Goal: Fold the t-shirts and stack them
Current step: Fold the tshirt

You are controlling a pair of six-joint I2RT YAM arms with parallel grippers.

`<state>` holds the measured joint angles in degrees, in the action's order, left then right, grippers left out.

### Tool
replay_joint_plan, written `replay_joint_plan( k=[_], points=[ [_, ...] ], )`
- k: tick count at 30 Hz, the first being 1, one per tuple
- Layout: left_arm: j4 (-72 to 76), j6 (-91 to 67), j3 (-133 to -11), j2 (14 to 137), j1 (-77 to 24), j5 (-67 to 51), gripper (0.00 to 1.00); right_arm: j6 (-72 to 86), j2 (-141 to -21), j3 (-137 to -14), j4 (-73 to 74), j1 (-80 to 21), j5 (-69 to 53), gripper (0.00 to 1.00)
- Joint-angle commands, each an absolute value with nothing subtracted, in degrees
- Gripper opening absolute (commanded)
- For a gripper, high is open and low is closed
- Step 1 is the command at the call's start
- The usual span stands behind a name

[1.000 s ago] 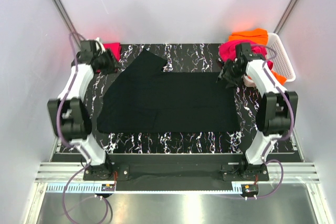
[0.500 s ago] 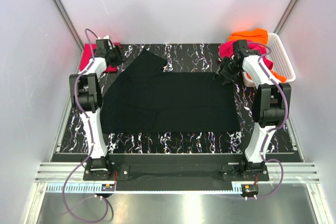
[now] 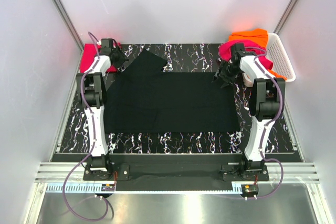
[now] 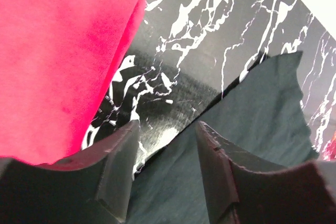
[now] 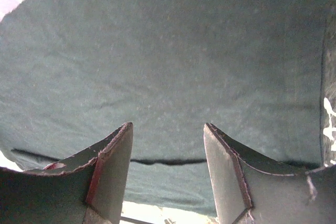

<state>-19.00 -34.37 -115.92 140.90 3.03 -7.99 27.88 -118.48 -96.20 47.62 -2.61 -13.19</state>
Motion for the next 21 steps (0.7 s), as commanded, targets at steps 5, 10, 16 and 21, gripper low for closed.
replay_joint_plan(
  k=[5,10,16,21],
  points=[
    [-26.27,-41.05,-118.48,142.47,2.29,-9.93,0.49,28.48,-121.64,-101.42,46.41,-0.79,-15.20,0.64],
    [-27.25,-39.38,-117.33,141.42,1.58,-9.14,0.48,27.95,-123.31,-103.27,46.49,-0.35,-15.03,0.64],
    [-28.65,-36.48,-113.91,138.96,0.53,-8.88,0.48,27.69,-124.80,-105.29,46.41,1.84,-15.38,0.65],
    [-31.02,-33.67,-113.99,138.51,0.26,-7.12,0.48,26.98,-125.68,-106.78,46.49,2.55,-15.21,0.65]
  ],
)
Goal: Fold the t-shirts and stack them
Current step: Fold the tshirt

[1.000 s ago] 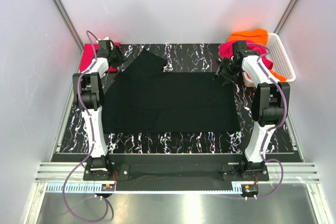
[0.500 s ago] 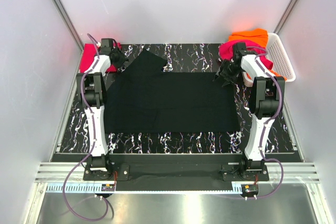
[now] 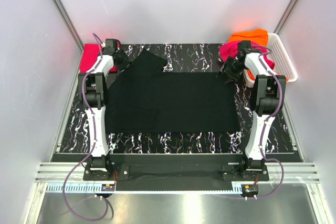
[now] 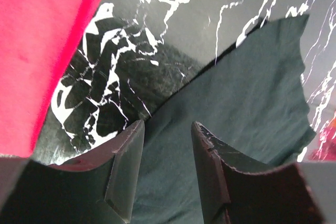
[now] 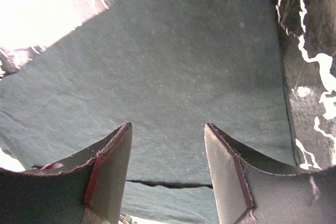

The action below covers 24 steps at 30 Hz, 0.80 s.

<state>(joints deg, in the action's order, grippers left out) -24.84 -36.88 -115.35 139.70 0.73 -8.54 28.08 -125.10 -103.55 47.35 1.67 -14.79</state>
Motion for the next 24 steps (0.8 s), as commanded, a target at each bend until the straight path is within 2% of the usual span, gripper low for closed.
replay_joint_plan(
  k=[1,7,11,15,17,19,22,24],
  points=[
    [-31.55,-32.97,-114.17,138.78,0.26,-6.95,0.47,26.98,-125.86,-106.87,46.41,2.72,-15.21,0.65],
    [-33.66,-32.34,-115.13,139.92,-1.14,-7.12,0.41,26.81,-127.53,-108.72,46.49,2.81,-13.54,0.66],
    [-37.17,-32.17,-119.87,142.47,-1.23,-7.38,0.32,26.54,-128.14,-109.95,46.49,2.37,-8.02,0.65],
    [-38.06,-31.91,-122.69,144.57,-1.14,-8.34,0.29,25.66,-129.28,-112.58,46.84,0.36,-1.24,0.63],
    [-38.32,-31.47,-123.66,144.93,-1.14,-8.96,0.20,26.71,-129.72,-113.03,47.20,0.26,3.77,0.62],
    [-38.23,-30.68,-124.19,145.28,-1.14,-9.75,0.16,28.46,-130.43,-113.29,47.11,-1.30,5.79,0.61],
    [-37.45,-29.27,-124.98,145.11,-1.14,-11.33,0.03,29.88,-131.57,-113.90,47.02,-2.54,10.36,0.60],
    [-36.92,-28.48,-125.07,144.76,-1.14,-12.21,0.00,30.06,-132.62,-114.87,46.50,-3.34,12.65,0.60]
  ],
)
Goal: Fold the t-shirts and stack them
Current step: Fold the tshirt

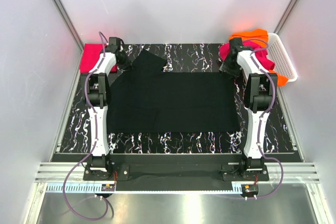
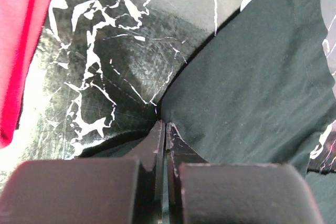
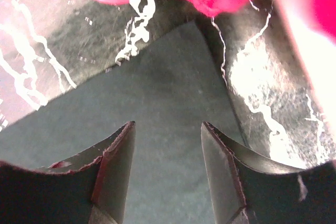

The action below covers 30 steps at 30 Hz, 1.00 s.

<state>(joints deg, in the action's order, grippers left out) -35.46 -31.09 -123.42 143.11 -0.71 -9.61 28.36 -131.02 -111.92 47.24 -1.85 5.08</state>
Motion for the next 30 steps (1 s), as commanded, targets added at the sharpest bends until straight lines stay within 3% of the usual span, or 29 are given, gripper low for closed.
replay_joint_plan(
  k=[1,9,30],
  points=[
    [-36.48,-27.69,-124.98,144.15,-1.14,-12.39,0.00,30.41,-132.80,-115.05,45.97,-3.77,13.87,0.59],
    [-31.82,-25.40,-120.33,138.61,-1.05,-14.24,0.00,36.21,-133.33,-116.19,43.51,-5.18,15.91,0.54],
    [-28.65,-26.28,-118.21,131.84,-0.09,-14.85,0.00,42.10,-138.51,-123.13,47.55,-5.45,18.81,0.53]
  ],
)
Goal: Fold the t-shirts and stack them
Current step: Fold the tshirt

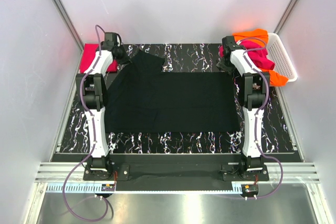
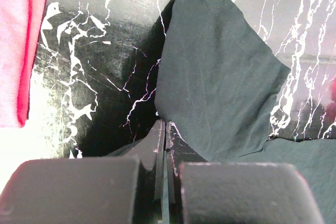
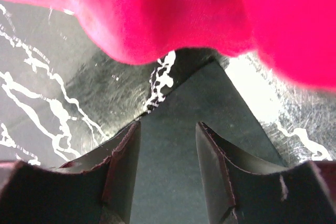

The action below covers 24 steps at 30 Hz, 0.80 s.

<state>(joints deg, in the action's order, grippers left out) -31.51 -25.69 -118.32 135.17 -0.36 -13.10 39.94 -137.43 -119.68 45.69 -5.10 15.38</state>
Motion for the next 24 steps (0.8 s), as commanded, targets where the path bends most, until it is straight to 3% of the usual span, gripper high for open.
replay_joint_plan(
  k=[1,7,17,20,24],
  points=[
    [-28.39,-26.45,-117.69,131.84,-0.09,-14.85,0.00,42.10,-138.78,-123.57,47.72,-5.54,19.07,0.52],
    [-27.60,-27.16,-116.46,131.31,-0.09,-15.38,0.00,40.69,-142.20,-128.92,48.60,-6.68,21.18,0.43],
    [-27.07,-27.51,-115.66,130.08,-0.09,-15.91,0.00,41.39,-145.72,-130.43,52.47,-7.38,21.89,0.41],
    [-27.07,-27.42,-115.75,129.99,-0.09,-15.91,0.00,41.57,-146.07,-130.08,52.73,-7.47,21.62,0.34],
    [-27.07,-27.33,-116.01,129.99,-0.09,-15.73,0.00,39.82,-146.78,-131.66,53.09,-7.38,21.53,0.17]
  ],
)
